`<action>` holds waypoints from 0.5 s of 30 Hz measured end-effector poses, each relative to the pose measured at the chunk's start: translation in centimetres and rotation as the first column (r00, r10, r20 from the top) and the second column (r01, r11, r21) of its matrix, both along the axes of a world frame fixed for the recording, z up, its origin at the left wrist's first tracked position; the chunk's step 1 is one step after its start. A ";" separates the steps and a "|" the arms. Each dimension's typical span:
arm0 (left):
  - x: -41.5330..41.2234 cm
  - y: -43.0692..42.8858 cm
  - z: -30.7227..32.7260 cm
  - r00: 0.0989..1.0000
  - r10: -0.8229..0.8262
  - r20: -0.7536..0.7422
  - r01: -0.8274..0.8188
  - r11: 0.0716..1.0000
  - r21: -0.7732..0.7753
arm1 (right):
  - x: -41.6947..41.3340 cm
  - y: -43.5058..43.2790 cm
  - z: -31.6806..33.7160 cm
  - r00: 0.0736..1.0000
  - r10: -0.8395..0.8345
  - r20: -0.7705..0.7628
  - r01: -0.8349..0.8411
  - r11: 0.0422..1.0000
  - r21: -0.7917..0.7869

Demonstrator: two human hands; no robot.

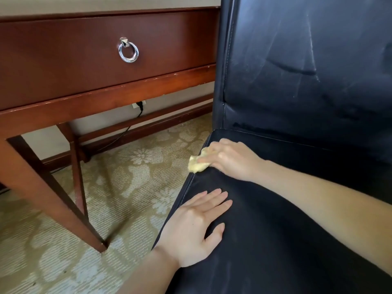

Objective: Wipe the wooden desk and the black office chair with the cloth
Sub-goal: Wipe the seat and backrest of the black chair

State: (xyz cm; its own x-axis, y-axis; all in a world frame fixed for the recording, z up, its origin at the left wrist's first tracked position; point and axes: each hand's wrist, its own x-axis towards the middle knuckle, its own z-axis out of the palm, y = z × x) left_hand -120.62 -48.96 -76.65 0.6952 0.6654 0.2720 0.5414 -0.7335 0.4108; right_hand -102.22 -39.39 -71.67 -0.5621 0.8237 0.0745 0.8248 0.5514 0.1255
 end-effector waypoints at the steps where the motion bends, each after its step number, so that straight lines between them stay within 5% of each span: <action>1: 0.0 0.0 -0.1 1.000 -0.001 0.005 0.001 1.000 -0.003 | 0.4 1.1 0.1 0.998 -0.064 0.012 0.063 0.998 0.022; 8: 0.0 0.3 -0.6 0.999 -0.007 0.034 0.007 1.000 0.007 | 1.8 7.2 -0.9 0.901 -0.421 -0.103 0.431 0.896 0.107; 12: 0.0 0.7 -0.7 0.999 -0.008 0.033 0.007 1.000 0.010 | 1.5 8.7 -1.6 0.769 -0.611 -0.187 0.634 0.768 0.096; 15: 0.0 0.9 -0.7 0.999 0.000 0.034 0.000 1.000 0.013 | 0.1 8.5 -1.7 0.774 -0.614 -0.154 0.631 0.768 0.109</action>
